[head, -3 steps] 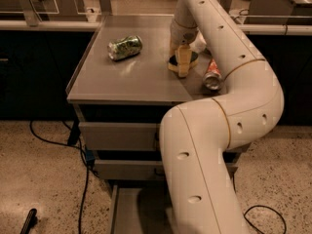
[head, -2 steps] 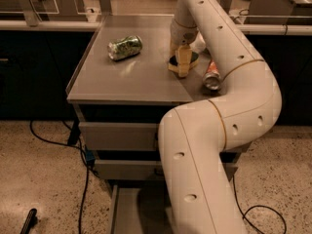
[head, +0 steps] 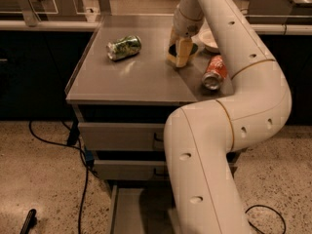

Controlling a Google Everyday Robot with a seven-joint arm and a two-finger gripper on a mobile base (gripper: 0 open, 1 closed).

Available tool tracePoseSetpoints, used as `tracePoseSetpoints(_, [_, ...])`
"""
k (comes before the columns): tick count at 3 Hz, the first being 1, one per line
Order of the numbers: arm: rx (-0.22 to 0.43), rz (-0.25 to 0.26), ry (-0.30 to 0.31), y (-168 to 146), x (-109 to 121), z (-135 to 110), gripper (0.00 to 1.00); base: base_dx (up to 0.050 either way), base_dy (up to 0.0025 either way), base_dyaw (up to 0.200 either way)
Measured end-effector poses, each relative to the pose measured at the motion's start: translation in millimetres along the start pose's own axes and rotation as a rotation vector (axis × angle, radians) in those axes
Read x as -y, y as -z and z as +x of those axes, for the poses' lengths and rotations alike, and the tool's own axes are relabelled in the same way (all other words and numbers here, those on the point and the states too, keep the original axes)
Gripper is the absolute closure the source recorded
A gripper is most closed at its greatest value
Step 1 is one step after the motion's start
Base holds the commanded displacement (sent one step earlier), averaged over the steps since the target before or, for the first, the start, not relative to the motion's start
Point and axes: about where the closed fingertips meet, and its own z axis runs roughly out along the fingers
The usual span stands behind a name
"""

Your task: Place sponge into bottom drawer

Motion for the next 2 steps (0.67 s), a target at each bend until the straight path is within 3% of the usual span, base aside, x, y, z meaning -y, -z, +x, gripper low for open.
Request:
tracePoseSetpoints(1, [0.089,-0.037,0.041,1.8,-10.6,-21.9,1.00,0.000,0.00000,0.000])
tracePoseSetpoints(2, [0.201,-0.144,0.070,-17.8,-34.9,-47.4,1.00,0.000,0.00000,0.000])
